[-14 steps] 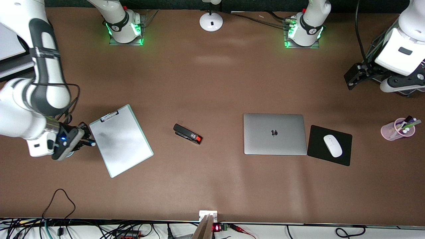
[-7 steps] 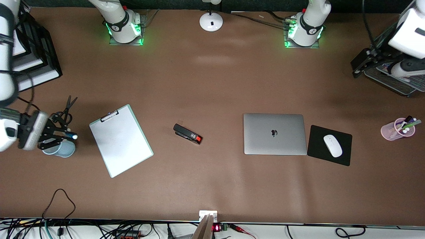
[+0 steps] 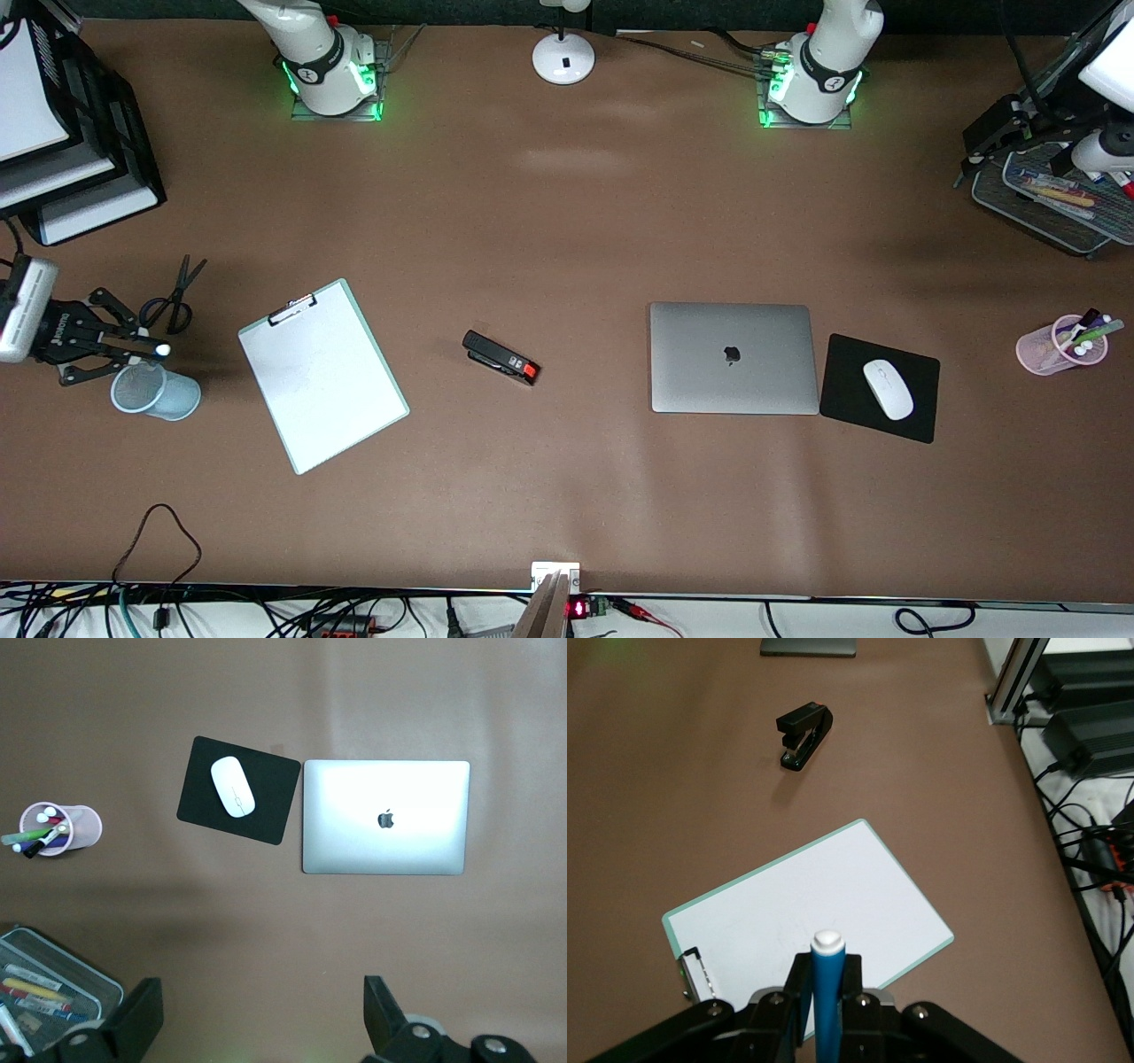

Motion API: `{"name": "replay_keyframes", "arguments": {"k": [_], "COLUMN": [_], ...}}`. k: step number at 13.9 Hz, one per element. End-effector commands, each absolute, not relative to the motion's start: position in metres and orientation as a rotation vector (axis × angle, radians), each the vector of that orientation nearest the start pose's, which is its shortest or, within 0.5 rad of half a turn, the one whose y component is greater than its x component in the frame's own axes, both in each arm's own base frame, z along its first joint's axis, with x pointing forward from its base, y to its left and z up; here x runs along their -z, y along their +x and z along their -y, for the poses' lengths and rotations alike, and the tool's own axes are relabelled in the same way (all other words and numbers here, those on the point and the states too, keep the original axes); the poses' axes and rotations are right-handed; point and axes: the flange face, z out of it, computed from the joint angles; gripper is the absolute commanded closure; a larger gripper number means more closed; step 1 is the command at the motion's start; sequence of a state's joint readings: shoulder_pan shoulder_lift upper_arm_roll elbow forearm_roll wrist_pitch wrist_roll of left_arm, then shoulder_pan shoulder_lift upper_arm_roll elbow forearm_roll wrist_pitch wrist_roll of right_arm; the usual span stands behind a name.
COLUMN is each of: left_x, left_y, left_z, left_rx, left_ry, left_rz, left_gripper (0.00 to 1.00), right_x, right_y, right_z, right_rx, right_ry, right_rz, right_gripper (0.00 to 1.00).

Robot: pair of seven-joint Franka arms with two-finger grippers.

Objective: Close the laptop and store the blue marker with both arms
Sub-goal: 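Carry the blue marker with the right gripper above the mesh cup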

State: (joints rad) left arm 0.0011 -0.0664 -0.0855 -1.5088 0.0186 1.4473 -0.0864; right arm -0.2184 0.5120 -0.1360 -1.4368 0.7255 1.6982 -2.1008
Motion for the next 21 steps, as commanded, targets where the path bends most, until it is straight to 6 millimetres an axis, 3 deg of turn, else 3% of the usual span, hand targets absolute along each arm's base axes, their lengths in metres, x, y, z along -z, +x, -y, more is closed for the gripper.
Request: {"name": "replay_keyframes", "arguments": {"k": [1, 5, 11, 15, 21], "left_x": [-0.669, -0.662, -0.66, -0.658, -0.657], "left_y": [0.494, 0.493, 0.497, 0.497, 0.498], "left_z": [0.036, 0.032, 0.035, 0.046, 0.046], "left_rx": [0.048, 0.029, 0.026, 0.021, 0.018], "left_ry": [-3.143, -3.142, -3.138, -3.135, -3.121], "left_rz": [-0.048, -0.038, -0.038, -0.054, -0.055], "left_gripper": [0.0, 0.0, 0.0, 0.0, 0.0], "right_x": [-0.382, -0.379, -0.344, -0.325, -0.283], "right_y": [0.668, 0.67, 0.666, 0.676, 0.663], "right_z": [0.186, 0.208, 0.238, 0.246, 0.271], "right_rx": [0.812, 0.838, 0.847, 0.91, 0.889], "right_ry": [-1.792, -1.801, -1.822, -1.813, -1.84], "right_rz": [1.841, 1.86, 1.826, 1.822, 1.736], "right_gripper": [0.9, 0.9, 0.9, 0.9, 0.9]}}
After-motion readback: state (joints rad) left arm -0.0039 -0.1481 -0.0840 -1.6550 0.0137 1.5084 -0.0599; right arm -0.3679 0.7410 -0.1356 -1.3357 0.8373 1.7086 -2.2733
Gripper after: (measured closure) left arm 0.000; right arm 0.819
